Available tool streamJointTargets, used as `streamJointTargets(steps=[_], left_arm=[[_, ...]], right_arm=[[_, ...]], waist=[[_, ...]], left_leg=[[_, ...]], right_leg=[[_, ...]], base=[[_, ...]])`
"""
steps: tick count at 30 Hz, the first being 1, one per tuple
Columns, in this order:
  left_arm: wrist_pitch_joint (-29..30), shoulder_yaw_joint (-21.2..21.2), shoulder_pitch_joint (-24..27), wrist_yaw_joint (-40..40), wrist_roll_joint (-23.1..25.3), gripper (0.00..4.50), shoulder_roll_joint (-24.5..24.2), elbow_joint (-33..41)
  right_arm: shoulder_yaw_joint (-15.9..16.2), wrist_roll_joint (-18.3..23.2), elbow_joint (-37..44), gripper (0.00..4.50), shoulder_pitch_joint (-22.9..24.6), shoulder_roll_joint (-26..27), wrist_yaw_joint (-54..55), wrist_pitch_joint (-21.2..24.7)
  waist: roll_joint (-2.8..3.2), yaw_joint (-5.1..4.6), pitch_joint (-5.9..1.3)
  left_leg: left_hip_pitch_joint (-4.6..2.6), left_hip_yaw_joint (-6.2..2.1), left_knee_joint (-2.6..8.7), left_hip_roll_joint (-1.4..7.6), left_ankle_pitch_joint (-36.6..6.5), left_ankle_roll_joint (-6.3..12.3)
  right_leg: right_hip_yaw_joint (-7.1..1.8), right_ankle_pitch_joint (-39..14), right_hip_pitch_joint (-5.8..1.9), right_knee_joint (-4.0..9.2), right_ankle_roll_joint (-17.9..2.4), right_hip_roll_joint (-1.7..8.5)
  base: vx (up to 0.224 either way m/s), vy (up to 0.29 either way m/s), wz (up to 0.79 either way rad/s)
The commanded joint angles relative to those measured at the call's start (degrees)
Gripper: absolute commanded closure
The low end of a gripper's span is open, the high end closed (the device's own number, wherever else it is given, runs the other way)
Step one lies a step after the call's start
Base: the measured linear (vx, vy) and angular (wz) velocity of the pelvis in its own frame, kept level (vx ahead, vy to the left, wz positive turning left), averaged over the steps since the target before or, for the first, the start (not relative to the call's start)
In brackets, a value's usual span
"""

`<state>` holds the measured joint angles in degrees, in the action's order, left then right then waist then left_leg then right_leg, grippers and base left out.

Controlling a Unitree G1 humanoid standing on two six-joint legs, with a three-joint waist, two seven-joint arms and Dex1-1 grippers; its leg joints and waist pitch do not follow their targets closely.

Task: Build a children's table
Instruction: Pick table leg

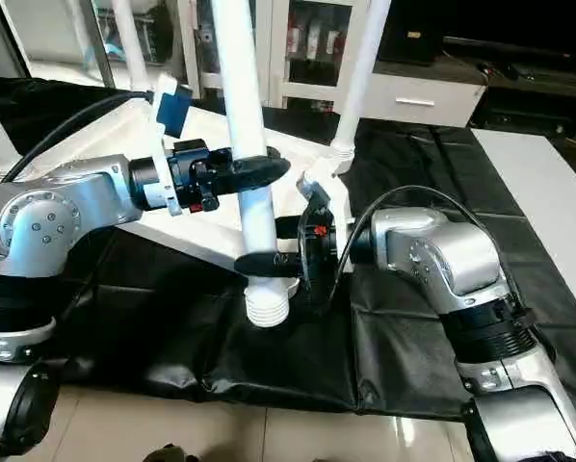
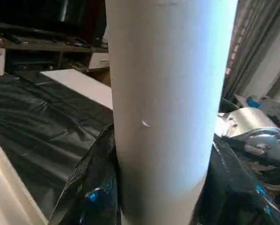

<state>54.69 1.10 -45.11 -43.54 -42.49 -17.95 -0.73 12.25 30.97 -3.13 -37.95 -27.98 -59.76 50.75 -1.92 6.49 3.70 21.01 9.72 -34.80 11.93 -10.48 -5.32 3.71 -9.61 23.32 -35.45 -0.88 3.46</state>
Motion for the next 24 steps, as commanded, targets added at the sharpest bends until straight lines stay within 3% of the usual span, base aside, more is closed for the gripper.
streamJointTargets(steps=[1,7,24], left_arm=[[0.1,1.2,-1.5,-0.4,-1.4,2.68,0.0,1.2],[0.3,1.9,-0.6,-1.8,-1.9,2.68,-0.6,1.4],[-0.1,-0.6,-0.7,-3.3,-1.2,2.68,-1.7,2.1]], right_arm=[[0.1,0.2,-0.2,0.00,-1.2,-0.8,-0.4,0.5],[0.8,0.5,0.2,0.00,-1.0,-1.5,-2.7,0.8],[2.0,-0.9,-0.8,1.51,-0.4,0.7,-2.5,-0.2]], waist=[[-0.58,0.17,-4.54],[-0.95,0.16,-4.46],[-1.13,0.19,-4.50]], left_leg=[[-0.28,0.11,3.65,0.88,-5.2,-0.30],[-0.49,0.12,3.75,0.98,-6.1,-0.44],[-0.48,0.06,3.79,0.97,-6.5,-1.18]], right_leg=[[-2.54,-11.5,-3.43,3.42,-9.7,4.00],[-2.54,-12.1,-3.27,3.55,-9.4,3.96],[-2.56,-11.8,-3.36,3.41,-9.5,4.01]], base=[[0.000,0.000,0.00],[0.000,0.000,0.00],[0.000,0.000,0.00]])
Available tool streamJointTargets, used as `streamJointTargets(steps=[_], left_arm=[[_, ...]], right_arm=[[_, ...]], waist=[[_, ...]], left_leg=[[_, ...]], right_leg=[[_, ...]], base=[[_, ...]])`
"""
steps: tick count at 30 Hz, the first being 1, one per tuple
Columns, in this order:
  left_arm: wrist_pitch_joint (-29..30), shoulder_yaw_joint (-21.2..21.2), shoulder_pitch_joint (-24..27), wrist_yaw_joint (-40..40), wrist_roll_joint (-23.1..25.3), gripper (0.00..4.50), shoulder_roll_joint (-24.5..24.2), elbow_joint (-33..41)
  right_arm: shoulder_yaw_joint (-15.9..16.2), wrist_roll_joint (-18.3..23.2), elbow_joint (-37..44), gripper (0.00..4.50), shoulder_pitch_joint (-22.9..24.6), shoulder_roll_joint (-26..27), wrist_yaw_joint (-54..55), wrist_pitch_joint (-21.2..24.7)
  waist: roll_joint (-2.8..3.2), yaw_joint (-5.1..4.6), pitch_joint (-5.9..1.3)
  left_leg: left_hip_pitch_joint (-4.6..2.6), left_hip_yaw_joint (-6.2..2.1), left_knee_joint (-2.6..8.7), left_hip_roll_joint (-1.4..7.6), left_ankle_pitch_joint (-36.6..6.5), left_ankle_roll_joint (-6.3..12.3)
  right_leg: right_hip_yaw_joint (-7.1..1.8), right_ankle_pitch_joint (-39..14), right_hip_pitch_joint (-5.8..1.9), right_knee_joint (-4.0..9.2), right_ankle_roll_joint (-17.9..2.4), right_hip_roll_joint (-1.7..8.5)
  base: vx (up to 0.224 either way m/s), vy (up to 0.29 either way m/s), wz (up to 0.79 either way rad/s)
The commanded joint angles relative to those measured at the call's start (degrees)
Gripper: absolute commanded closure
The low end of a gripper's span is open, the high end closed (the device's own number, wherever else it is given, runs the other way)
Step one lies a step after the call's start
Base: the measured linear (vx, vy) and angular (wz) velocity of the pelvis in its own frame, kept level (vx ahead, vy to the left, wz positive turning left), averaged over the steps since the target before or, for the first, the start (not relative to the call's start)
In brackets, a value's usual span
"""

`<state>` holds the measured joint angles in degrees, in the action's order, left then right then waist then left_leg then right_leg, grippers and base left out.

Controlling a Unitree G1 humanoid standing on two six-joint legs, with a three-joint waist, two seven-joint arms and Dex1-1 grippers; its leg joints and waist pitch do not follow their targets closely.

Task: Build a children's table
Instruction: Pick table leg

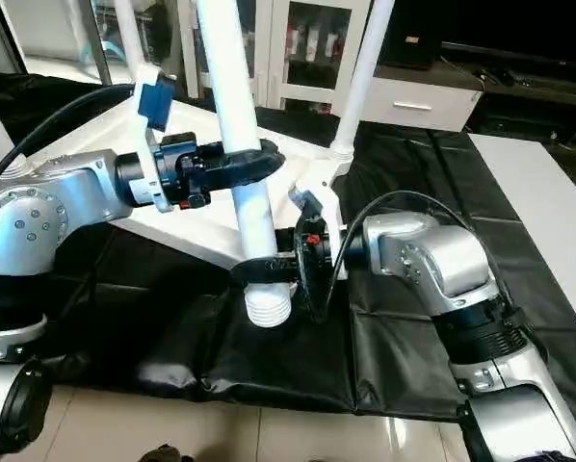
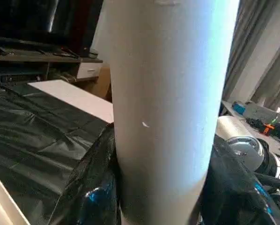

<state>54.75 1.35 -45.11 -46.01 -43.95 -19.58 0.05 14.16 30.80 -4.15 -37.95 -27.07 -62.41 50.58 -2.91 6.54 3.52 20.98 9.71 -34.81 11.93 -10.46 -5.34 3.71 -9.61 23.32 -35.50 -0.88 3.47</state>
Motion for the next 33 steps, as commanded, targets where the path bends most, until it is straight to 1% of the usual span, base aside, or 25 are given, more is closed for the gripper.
streamJointTargets(steps=[1,2,3,5,8,9,11,14,15,16,17,18,19,21,23,24,25,26,27,28,29,30,31,32,33], left_arm=[[-0.2,-0.9,-0.7,-0.9,0.3,2.68,-0.2,1.5],[-0.2,-0.9,-0.7,-0.9,0.3,2.68,-0.2,1.5],[-0.1,-1.0,-0.6,-1.0,0.3,2.68,-0.2,1.6],[-0.2,-1.2,-0.6,-1.2,0.4,2.69,-0.4,1.8],[-0.2,-1.6,-0.6,-1.7,0.3,2.69,-0.6,2.0],[-0.3,-1.9,-0.6,-1.8,0.4,2.69,-0.7,2.1],[-0.5,-2.1,-0.6,-1.7,0.7,2.69,-0.8,2.2],[-1.3,-2.3,-0.7,-1.5,1.7,2.69,-0.9,1.9],[-2.0,-2.3,-0.8,-0.8,2.7,2.69,-0.9,1.5],[-2.3,-1.8,-1.0,-0.2,3.0,2.34,-0.8,0.5],[-2.3,-1.5,-1.1,0.1,3.1,2.34,-0.8,0.0],[-2.3,-0.3,-1.4,1.2,3.1,2.13,-0.5,-1.5],[-2.3,0.2,-1.6,1.6,2.9,1.99,-0.4,-2.0],[-2.5,1.6,-1.8,2.4,2.4,1.89,-0.1,-2.9],[-3.2,1.8,-1.9,2.4,2.7,1.65,-0.2,-3.2],[-3.2,1.8,-1.9,2.4,2.7,1.65,-0.2,-3.2],[-5.0,2.3,-2.0,2.9,3.6,1.59,-0.1,-4.2],[-7.9,3.8,-2.2,3.6,4.5,1.57,0.1,-5.9],[-10.9,5.4,-2.4,4.0,5.2,1.57,0.0,-7.9],[-12.0,6.1,-2.5,4.2,5.5,1.57,-0.2,-8.7],[-13.7,6.9,-2.6,4.9,6.2,1.57,-0.3,-9.8],[-17.8,5.8,-2.4,5.1,9.7,1.57,-1.5,-11.9],[-18.1,5.7,-2.4,5.1,10.0,1.57,-1.6,-12.0],[-18.4,5.4,-2.3,5.0,10.4,1.57,-1.8,-12.1],[-24.9,-4.4,0.0,0.9,19.7,1.57,-6.4,-13.2]], right_arm=[[0.4,-0.8,0.2,1.51,-0.2,-0.2,0.1,0.0],[0.5,-0.8,0.2,1.68,-0.2,-0.2,0.1,0.1],[0.6,-0.8,0.2,1.68,-0.1,-0.2,0.1,0.1],[0.7,-0.7,0.2,1.94,0.0,-0.2,0.1,0.2],[0.7,-0.8,0.2,2.12,0.1,-0.1,0.0,0.2],[0.8,-0.9,0.0,2.34,0.1,-0.1,0.0,0.0],[1.0,-1.2,0.0,2.34,0.2,0.0,0.1,-0.2],[1.1,-1.3,-0.1,2.52,0.3,0.1,0.2,-0.5],[1.0,-1.4,-0.1,2.55,0.2,0.3,0.4,-0.5],[0.8,-1.4,-0.3,2.57,0.2,0.5,0.8,-0.7],[0.6,-1.5,-0.5,2.57,0.2,0.7,1.0,-0.8],[0.0,-1.5,-1.0,2.58,0.0,1.1,1.7,-1.1],[-0.2,-1.5,-1.2,2.58,0.0,1.2,2.0,-1.2],[-0.9,-1.6,-1.6,2.61,-0.2,1.4,2.8,-1.4],[-1.5,-1.8,-2.0,2.62,-0.3,1.5,3.7,-1.7],[-1.6,-1.8,-2.0,2.62,-0.3,1.5,3.8,-1.7],[-2.0,-2.0,-2.3,2.62,-0.3,1.6,4.4,-2.0],[-3.1,-2.8,-3.2,2.62,-0.2,1.8,6.2,-3.1],[-4.8,-3.9,-5.2,2.62,-0.3,2.3,9.1,-4.5],[-5.6,-4.4,-6.0,2.62,-0.3,2.5,10.4,-5.3],[-6.6,-5.4,-7.3,2.62,-0.2,2.7,12.5,-6.9],[-9.2,-6.4,-9.5,2.62,0.1,3.5,16.9,-8.9],[-9.3,-6.4,-9.6,2.62,0.1,3.6,17.1,-9.0],[-9.4,-6.5,-9.6,2.62,0.1,3.6,17.3,-9.1],[-11.2,-7.6,-10.1,2.62,1.2,3.5,20.4,-11.4]], waist=[[-0.06,0.14,-4.34],[-0.09,0.11,-4.35],[-0.10,0.09,-4.35],[-0.03,0.13,-4.35],[-0.02,0.11,-4.33],[-0.06,0.09,-4.35],[-0.02,0.17,-4.34],[-0.02,0.15,-4.34],[0.21,0.19,-4.36],[0.20,0.15,-4.34],[0.14,0.13,-4.36],[0.43,0.15,-4.35],[0.27,0.05,-4.37],[0.42,0.06,-4.38],[0.44,0.07,-4.40],[0.50,0.09,-4.39],[0.50,0.14,-4.41],[0.71,0.14,-4.37],[0.73,0.07,-4.41],[0.81,-0.02,-4.42],[0.70,-0.10,-4.46],[0.82,-0.12,-4.46],[0.75,-0.22,-4.42],[0.74,-0.20,-4.55],[0.87,-0.04,-4.52]], left_leg=[[-0.44,0.05,3.80,0.97,-6.3,-1.17],[-0.40,0.06,3.78,0.97,-6.1,-1.15],[-0.43,0.05,3.79,0.98,-6.1,-1.15],[-0.42,0.05,3.78,0.96,-6.2,-1.14],[-0.47,0.02,3.83,1.00,-6.4,-1.22],[-0.49,0.04,3.81,0.99,-6.4,-1.22],[-0.44,0.03,3.81,0.95,-6.4,-1.30],[-0.44,0.02,3.82,0.98,-6.3,-1.37],[-0.42,-0.02,3.80,0.98,-6.3,-1.48],[-0.41,-0.01,3.82,0.96,-6.4,-1.51],[-0.45,0.02,3.81,0.95,-6.4,-1.49],[-0.40,0.01,3.78,0.87,-6.5,-1.59],[-0.41,0.00,3.80,0.86,-7.0,-1.68],[-0.48,-0.04,3.79,0.85,-7.3,-1.91],[-0.54,-0.09,3.83,0.90,-7.7,-2.09],[-0.56,-0.09,3.85,0.93,-7.7,-2.13],[-0.54,-0.10,3.83,0.90,-7.5,-2.03],[-0.52,-0.11,3.84,0.87,-7.5,-2.04],[-0.46,-0.08,3.79,0.70,-7.5,-2.17],[-0.46,-0.05,3.79,0.69,-7.7,-2.41],[-0.52,-0.08,3.78,0.67,-8.1,-2.85],[-0.56,-0.11,3.79,0.66,-8.2,-3.03],[-0.59,-0.09,3.87,0.64,-8.4,-3.11],[-0.67,-0.10,3.84,0.62,-8.4,-3.15],[-0.73,-0.24,3.96,0.83,-8.1,-2.88]], right_leg=[[-2.57,-11.5,-3.37,3.44,-9.5,3.99],[-2.57,-11.1,-3.40,3.40,-9.6,3.99],[-2.56,-11.0,-3.37,3.38,-9.6,3.94],[-2.56,-11.0,-3.40,3.39,-9.7,4.00],[-2.53,-11.2,-3.33,3.40,-9.7,3.96],[-2.55,-11.1,-3.35,3.36,-9.7,3.96],[-2.55,-11.2,-3.37,3.36,-9.7,3.97],[-2.56,-11.0,-3.36,3.38,-9.7,3.98],[-2.57,-10.9,-3.38,3.32,-9.7,4.02],[-2.56,-10.9,-3.35,3.38,-9.6,3.97],[-2.57,-10.8,-3.34,3.41,-9.7,3.97],[-2.58,-10.8,-3.36,3.38,-9.7,3.95],[-2.53,-11.0,-3.39,3.44,-9.6,3.90],[-2.52,-11.4,-3.38,3.45,-9.7,3.90],[-2.51,-11.5,-3.38,3.50,-9.7,3.91],[-2.53,-11.1,-3.34,3.45,-9.8,3.90],[-2.52,-10.6,-3.37,3.45,-9.9,3.86],[-2.53,-10.5,-3.31,3.51,-9.9,3.83],[-2.53,-10.7,-3.34,3.65,-9.6,3.88],[-2.54,-10.9,-3.34,3.65,-9.5,3.83],[-2.49,-11.2,-3.35,3.68,-9.4,3.84],[-2.48,-11.2,-3.37,3.61,-9.3,3.82],[-2.51,-11.8,-3.24,3.73,-8.8,3.78],[-2.47,-11.6,-3.34,3.57,-8.8,3.71],[-2.48,-11.1,-3.25,3.69,-8.5,3.90]], base=[[0.000,0.000,0.00],[0.000,0.000,0.00],[0.000,0.000,0.00],[0.000,0.000,0.00],[0.000,0.000,0.00],[0.000,0.000,0.00],[0.000,0.000,0.00],[0.000,0.000,0.00],[0.000,0.000,0.00],[0.000,0.000,0.00],[0.000,0.000,0.00],[0.000,0.000,0.00],[0.000,0.000,0.00],[0.000,0.000,0.00],[0.000,0.000,0.00],[0.000,0.000,0.00],[0.000,0.000,0.00],[0.000,0.000,0.00],[0.000,0.000,0.00],[0.000,0.000,0.00],[0.000,0.000,0.00],[0.000,0.000,0.00],[0.000,0.000,0.00],[0.000,0.000,0.00],[0.000,0.000,0.00]])
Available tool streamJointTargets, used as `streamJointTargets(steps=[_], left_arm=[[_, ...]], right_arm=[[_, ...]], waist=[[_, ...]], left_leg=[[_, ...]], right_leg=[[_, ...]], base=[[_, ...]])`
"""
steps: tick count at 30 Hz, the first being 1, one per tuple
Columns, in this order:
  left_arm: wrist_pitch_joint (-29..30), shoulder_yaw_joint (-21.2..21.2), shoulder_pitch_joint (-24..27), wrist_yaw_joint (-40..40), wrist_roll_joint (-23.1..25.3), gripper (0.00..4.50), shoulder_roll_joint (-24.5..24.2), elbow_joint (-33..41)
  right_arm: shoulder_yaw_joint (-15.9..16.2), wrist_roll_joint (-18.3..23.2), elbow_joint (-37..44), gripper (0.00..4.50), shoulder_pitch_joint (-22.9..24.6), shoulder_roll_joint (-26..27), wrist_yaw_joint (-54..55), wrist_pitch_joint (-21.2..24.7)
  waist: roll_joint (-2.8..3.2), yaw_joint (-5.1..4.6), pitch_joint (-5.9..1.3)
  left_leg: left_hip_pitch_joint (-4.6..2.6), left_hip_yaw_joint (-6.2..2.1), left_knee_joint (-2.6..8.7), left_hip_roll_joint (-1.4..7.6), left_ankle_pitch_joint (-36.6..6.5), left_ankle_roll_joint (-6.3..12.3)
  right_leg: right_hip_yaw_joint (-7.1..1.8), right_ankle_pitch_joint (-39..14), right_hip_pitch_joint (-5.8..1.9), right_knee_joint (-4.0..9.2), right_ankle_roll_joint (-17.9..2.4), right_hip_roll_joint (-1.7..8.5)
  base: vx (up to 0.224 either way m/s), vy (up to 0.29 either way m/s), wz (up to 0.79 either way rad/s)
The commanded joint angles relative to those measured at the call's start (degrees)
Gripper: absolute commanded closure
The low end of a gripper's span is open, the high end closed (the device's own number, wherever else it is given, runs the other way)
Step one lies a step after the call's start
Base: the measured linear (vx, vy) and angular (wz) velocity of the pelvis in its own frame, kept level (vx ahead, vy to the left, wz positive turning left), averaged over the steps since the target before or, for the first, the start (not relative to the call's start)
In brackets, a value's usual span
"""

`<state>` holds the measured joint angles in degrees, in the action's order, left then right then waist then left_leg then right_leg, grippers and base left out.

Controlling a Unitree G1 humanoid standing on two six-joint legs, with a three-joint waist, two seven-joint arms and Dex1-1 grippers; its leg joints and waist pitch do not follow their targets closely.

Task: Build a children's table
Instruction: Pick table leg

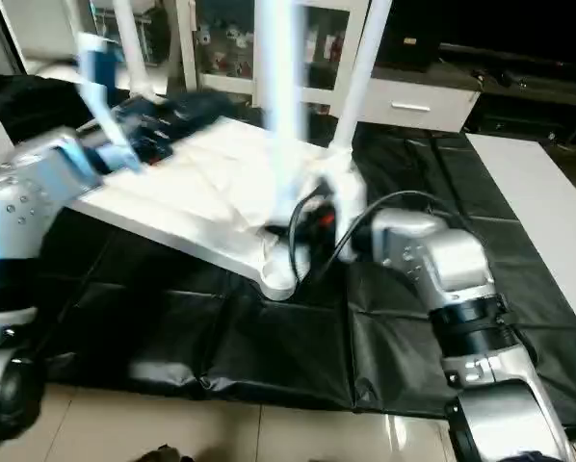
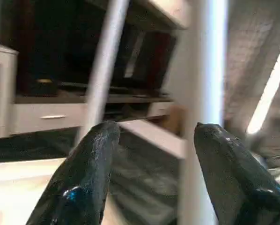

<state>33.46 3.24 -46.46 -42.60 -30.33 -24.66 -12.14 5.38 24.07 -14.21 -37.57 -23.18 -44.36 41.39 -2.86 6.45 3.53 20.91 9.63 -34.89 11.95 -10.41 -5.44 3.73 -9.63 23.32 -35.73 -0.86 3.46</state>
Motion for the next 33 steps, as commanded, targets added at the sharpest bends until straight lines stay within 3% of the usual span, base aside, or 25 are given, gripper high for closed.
streamJointTargets(steps=[1,2,3,4,7,8,10,11,13,14,15,18,19,25,26,30,31,33], left_arm=[[-7.6,-14.7,3.4,-7.1,12.7,1.57,-5.0,-1.3],[-7.6,-14.7,3.4,-7.1,12.7,1.57,-5.0,-1.3],[-7.9,-16.9,3.8,-8.3,13.8,1.57,-5.5,-1.7],[-9.5,-21.8,4.6,-10.9,16.8,1.57,-6.3,-2.9],[-11.6,-27.3,4.8,-14.0,20.6,1.57,-5.6,-6.7],[-14.2,-29.4,4.3,-14.7,23.3,1.57,-4.8,-9.5],[-18.1,-32.0,2.6,-14.1,27.7,1.57,-2.9,-15.9],[-20.4,-32.8,1.8,-13.7,29.5,1.57,-2.3,-18.6],[-22.3,-33.6,0.7,-13.0,31.1,1.57,-1.4,-22.2],[-25.2,-34.7,-0.5,-12.0,33.1,1.57,-0.8,-26.1],[-28.2,-36.3,-2.5,-9.7,35.6,1.57,0.3,-31.9],[-29.8,-37.8,-4.2,-7.0,38.0,1.57,1.0,-36.2],[-30.9,-38.1,-4.8,-6.6,39.1,1.57,1.4,-38.0],[-35.1,-38.4,-7.3,-7.0,42.1,1.57,4.0,-46.4],[-35.7,-38.6,-7.6,-7.4,42.5,1.57,4.3,-47.6],[-36.9,-37.8,-8.7,-9.8,42.3,1.91,6.0,-51.1],[-37.0,-38.0,-8.8,-10.6,42.5,1.91,6.1,-51.4],[-37.4,-38.5,-8.8,-12.5,42.9,2.17,5.9,-51.6]], right_arm=[[-3.2,-1.4,0.5,2.62,1.7,-0.7,3.7,-3.0],[-3.2,-1.4,0.5,2.62,1.7,-0.7,3.7,-3.0],[-3.4,-1.5,1.1,2.62,2.2,-0.9,3.8,-3.1],[-3.8,-1.3,2.8,2.62,3.2,-1.2,3.7,-2.7],[-4.4,-0.6,5.3,2.62,4.6,-1.6,3.0,-2.0],[-4.5,-0.2,6.3,2.62,5.1,-1.8,2.5,-1.6],[-4.5,0.5,8.0,2.62,5.8,-2.4,1.7,-0.9],[-4.5,0.9,8.5,2.62,6.1,-2.5,1.5,-0.8],[-4.3,1.2,9.3,2.62,6.5,-2.8,1.2,-0.7],[-4.2,1.2,10.0,2.62,7.0,-2.8,1.2,-0.6],[-4.1,1.0,10.9,2.62,7.7,-2.8,1.1,-0.4],[-4.0,0.8,11.3,2.62,8.1,-2.6,1.1,-0.3],[-4.0,0.9,11.6,2.62,8.2,-2.6,1.2,-0.1],[-3.9,1.6,13.2,2.62,8.8,-3.2,0.9,0.8],[-3.9,1.6,13.4,2.62,8.9,-3.2,0.9,0.8],[-4.1,1.5,13.9,2.62,9.3,-3.4,0.8,1.0],[-4.1,1.5,14.0,2.62,9.3,-3.4,0.8,1.0],[-4.0,1.5,14.1,2.62,9.4,-3.5,0.8,1.0]], waist=[[0.80,-0.07,-4.53],[1.27,-0.13,-4.53],[1.27,-0.13,-4.53],[1.79,0.03,-4.67],[1.64,0.05,-4.78],[2.13,0.03,-4.83],[1.53,-0.05,-4.52],[2.06,0.01,-4.56],[1.60,-0.06,-4.42],[2.12,0.04,-4.42],[2.04,-0.05,-4.42],[1.98,0.10,-4.68],[2.36,0.08,-4.66],[2.32,0.26,-4.80],[2.69,0.34,-4.79],[2.33,0.44,-4.61],[2.60,0.43,-4.55],[2.54,0.40,-4.46]], left_leg=[[-0.61,-0.21,4.19,0.84,-7.9,-2.42],[-0.85,-0.17,4.21,0.97,-7.9,-2.43],[-0.85,-0.17,4.21,0.97,-7.9,-2.43],[-0.97,-0.07,4.10,0.86,-7.0,-2.58],[-0.62,-0.08,4.17,0.81,-6.9,-2.78],[-0.62,-0.14,4.11,0.81,-7.3,-2.90],[-0.53,-0.03,4.16,0.60,-9.3,-2.20],[-0.54,-0.17,4.14,0.68,-9.8,-2.49],[-0.49,-0.15,4.18,0.57,-10.7,-2.25],[-0.62,-0.28,4.17,0.64,-11.1,-2.35],[-0.58,-0.25,4.10,0.51,-11.2,-2.07],[-0.56,-0.39,4.03,0.72,-10.3,-2.03],[-0.50,-0.42,3.99,0.68,-10.1,-1.92],[-0.54,-0.33,3.86,0.75,-9.1,-1.12],[-0.62,-0.37,3.84,0.72,-9.3,-1.14],[-0.68,-0.35,3.97,0.74,-11.1,-1.32],[-0.80,-0.33,3.97,0.71,-11.7,-1.34],[-0.83,-0.41,4.10,0.72,-12.1,-1.42]], right_leg=[[-2.54,-11.5,-3.29,3.85,-7.3,3.74],[-2.61,-10.8,-3.03,3.72,-7.0,3.79],[-2.61,-10.8,-3.03,3.72,-7.0,3.79],[-2.64,-7.9,-2.97,3.58,-8.4,3.70],[-2.60,-5.1,-3.51,3.15,-9.8,3.75],[-2.61,-4.6,-3.53,3.02,-10.5,3.90],[-2.74,-7.9,-3.76,3.95,-9.7,3.93],[-2.74,-8.9,-3.82,3.77,-9.6,4.10],[-2.72,-12.0,-3.82,4.36,-8.8,4.09],[-2.70,-13.3,-3.66,4.42,-8.6,4.23],[-2.69,-13.9,-3.62,4.69,-8.0,3.99],[-2.68,-11.8,-3.74,4.23,-8.7,4.17],[-2.66,-11.3,-3.69,4.20,-9.3,4.13],[-2.70,-6.5,-3.81,3.85,-11.9,4.10],[-2.70,-6.6,-3.77,3.88,-12.1,4.14],[-2.71,-9.3,-3.92,4.16,-12.2,4.38],[-2.72,-10.6,-3.83,4.42,-11.9,4.36],[-2.69,-11.8,-3.90,4.48,-11.6,4.38]], base=[[0.000,0.000,0.00],[0.000,0.000,0.00],[0.000,0.000,0.00],[0.000,0.000,0.00],[0.000,0.000,0.00],[0.000,0.000,0.00],[0.000,0.000,0.00],[0.000,0.000,0.00],[0.000,0.000,0.00],[0.000,0.000,0.00],[0.000,0.000,0.00],[0.000,0.000,0.00],[0.000,0.000,0.00],[0.000,0.000,0.00],[0.000,0.000,0.00],[0.000,0.000,0.00],[0.000,0.000,0.00],[0.000,0.000,0.00]])
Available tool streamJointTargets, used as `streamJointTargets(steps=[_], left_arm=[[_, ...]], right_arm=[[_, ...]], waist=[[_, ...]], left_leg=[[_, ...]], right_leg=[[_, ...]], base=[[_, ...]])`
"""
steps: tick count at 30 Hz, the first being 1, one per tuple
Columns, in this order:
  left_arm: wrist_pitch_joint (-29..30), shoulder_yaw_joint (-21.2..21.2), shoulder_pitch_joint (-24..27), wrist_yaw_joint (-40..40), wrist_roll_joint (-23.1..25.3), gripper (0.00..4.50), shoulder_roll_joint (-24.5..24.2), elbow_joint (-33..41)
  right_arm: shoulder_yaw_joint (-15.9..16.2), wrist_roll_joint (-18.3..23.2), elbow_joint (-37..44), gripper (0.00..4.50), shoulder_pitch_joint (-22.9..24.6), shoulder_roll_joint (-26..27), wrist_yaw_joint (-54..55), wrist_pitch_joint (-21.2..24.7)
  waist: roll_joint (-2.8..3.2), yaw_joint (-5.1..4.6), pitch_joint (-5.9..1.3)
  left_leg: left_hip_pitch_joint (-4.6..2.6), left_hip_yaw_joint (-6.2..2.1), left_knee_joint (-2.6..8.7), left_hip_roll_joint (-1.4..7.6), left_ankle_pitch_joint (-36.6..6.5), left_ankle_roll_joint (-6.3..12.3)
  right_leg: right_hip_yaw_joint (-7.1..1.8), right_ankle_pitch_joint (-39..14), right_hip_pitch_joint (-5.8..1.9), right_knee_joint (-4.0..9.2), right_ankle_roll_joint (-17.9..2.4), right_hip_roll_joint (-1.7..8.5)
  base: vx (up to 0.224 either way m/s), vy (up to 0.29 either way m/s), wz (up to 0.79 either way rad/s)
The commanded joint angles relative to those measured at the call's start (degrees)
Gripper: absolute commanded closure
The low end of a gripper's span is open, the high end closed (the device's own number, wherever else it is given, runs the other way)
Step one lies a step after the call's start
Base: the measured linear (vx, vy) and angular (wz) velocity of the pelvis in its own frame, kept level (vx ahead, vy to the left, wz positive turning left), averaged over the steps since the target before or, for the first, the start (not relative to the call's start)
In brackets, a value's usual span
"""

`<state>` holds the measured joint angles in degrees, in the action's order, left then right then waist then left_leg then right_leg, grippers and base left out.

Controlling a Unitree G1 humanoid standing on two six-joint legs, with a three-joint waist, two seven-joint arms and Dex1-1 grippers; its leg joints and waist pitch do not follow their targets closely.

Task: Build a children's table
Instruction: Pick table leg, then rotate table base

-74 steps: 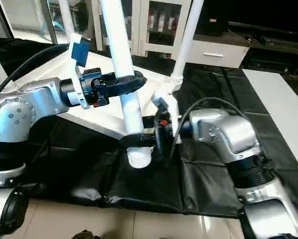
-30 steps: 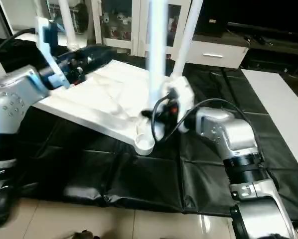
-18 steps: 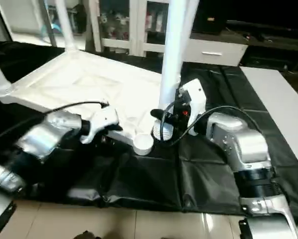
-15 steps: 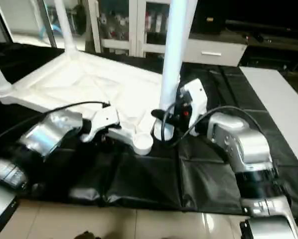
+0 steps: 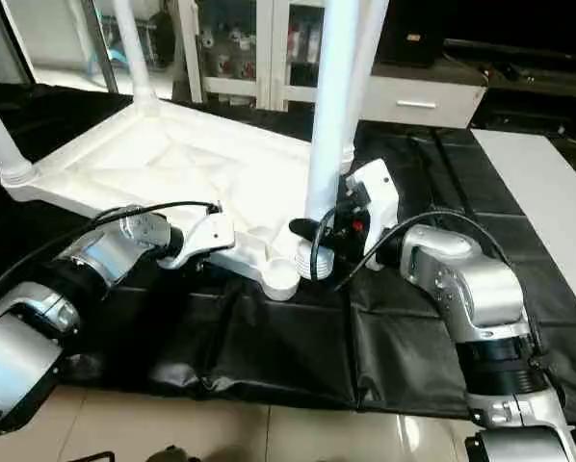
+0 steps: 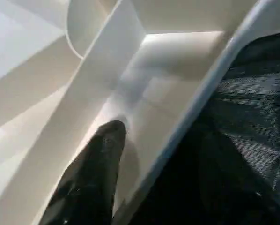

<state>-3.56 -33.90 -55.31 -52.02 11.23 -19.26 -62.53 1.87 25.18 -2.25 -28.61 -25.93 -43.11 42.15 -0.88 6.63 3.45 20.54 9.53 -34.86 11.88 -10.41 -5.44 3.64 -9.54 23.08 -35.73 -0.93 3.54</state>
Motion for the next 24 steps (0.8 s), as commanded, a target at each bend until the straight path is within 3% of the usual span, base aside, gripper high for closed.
streamJointTargets(steps=[1,10,17,21,24], left_arm=[[-0.8,-2.0,-0.1,-6.1,2.1,2.29,0.4,-1.7],[0.1,-2.7,-2.5,-17.0,3.7,3.04,0.6,-4.2],[2.9,-2.3,-2.2,-22.9,5.1,3.55,0.3,-4.4],[7.1,1.2,-0.4,-16.3,3.2,3.84,0.8,-3.7],[11.9,6.1,1.1,-8.5,0.3,3.89,1.3,-2.8]], right_arm=[[-0.4,0.2,2.3,2.62,0.6,-0.9,-0.6,0.2],[0.2,-0.2,2.4,2.62,0.7,-1.8,-1.4,-0.1],[0.7,-0.7,2.6,2.62,1.2,-1.9,-1.8,-0.8],[0.8,-0.8,2.2,2.62,1.0,-1.0,-0.9,-1.3],[0.2,-0.8,2.0,2.62,0.9,0.1,0.6,-1.5]], waist=[[0.66,0.24,-4.41],[0.84,0.19,-4.76],[0.82,0.16,-4.67],[0.91,0.04,-4.45],[0.70,-0.09,-4.19]], left_leg=[[-0.56,-0.35,4.13,0.80,-12.2,-1.35],[-0.47,-0.17,4.09,0.83,-9.6,-0.30],[-0.58,-0.11,4.21,0.94,-10.0,0.08],[-0.65,-0.07,4.27,0.91,-11.3,-0.02],[-0.74,-0.13,4.37,0.83,-13.0,0.18]], right_leg=[[-2.63,-13.0,-3.67,4.70,-11.0,4.39],[-2.69,-8.3,-3.99,4.23,-13.0,4.40],[-2.63,-8.2,-3.91,4.33,-13.7,4.46],[-2.60,-10.7,-3.84,4.52,-13.5,4.50],[-2.44,-16.8,-3.79,5.08,-12.1,4.56]], base=[[0.000,0.000,0.00],[0.000,0.000,0.00],[0.000,0.000,0.00],[0.000,0.000,0.00],[0.000,0.000,0.00]])
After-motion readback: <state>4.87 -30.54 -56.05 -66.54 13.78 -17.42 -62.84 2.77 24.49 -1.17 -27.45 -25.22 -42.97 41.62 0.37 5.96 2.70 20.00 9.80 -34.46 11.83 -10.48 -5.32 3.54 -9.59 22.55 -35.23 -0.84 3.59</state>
